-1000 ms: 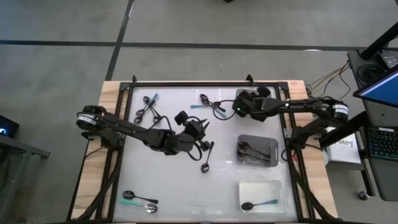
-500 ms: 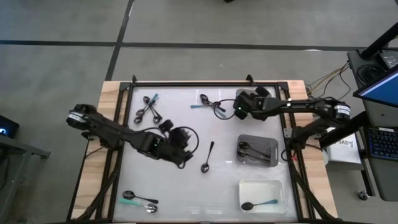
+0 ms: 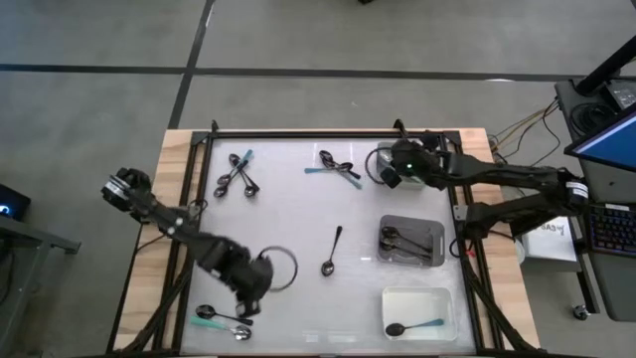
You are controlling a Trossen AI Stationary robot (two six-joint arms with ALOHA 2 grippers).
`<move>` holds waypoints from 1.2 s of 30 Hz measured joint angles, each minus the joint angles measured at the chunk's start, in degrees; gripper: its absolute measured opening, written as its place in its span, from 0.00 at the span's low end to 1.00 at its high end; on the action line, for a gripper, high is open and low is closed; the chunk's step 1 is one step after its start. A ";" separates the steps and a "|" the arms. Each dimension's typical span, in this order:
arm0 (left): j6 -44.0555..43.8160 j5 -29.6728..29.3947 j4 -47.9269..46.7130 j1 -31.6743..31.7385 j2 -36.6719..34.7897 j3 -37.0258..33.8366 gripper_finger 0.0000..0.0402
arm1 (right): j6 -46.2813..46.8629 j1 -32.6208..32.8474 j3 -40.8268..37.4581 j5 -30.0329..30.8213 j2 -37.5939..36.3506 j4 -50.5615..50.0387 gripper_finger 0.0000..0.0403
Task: Sort silverware by color (type)
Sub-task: Put the black spoon into the black bin
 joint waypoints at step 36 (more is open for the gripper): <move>0.93 0.89 5.42 -17.87 18.65 -0.02 0.12 | 1.63 0.00 0.00 -7.55 -6.92 0.59 0.38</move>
